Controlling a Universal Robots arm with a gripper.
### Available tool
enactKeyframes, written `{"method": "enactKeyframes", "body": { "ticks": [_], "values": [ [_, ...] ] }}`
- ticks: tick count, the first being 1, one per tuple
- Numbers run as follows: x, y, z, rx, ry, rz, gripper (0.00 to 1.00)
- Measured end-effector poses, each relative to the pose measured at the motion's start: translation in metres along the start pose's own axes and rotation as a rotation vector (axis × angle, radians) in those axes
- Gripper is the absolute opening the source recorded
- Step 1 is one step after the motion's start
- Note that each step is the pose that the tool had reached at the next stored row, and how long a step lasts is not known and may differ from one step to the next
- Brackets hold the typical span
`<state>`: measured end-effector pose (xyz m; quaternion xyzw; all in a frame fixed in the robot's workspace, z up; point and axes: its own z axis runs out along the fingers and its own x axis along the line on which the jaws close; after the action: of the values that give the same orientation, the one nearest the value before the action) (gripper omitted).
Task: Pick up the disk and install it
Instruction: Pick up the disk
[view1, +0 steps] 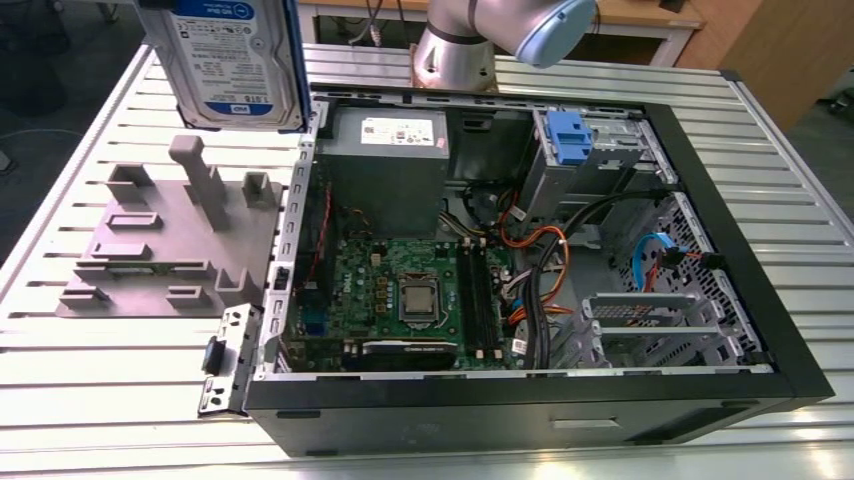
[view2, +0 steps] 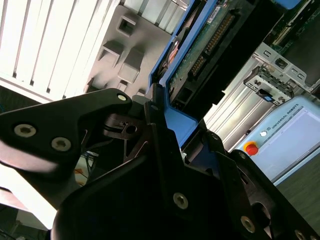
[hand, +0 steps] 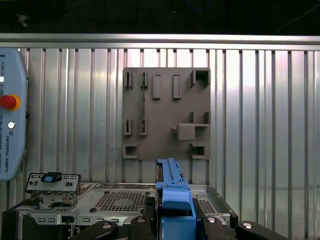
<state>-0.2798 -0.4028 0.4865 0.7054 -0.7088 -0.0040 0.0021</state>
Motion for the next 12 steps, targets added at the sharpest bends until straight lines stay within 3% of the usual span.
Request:
{"method": "enactKeyframes", "body": {
  "ticks": [12],
  "values": [
    [0.0,-0.0038,0.0,0.0,0.0,0.0,0.36]
  ]
}}
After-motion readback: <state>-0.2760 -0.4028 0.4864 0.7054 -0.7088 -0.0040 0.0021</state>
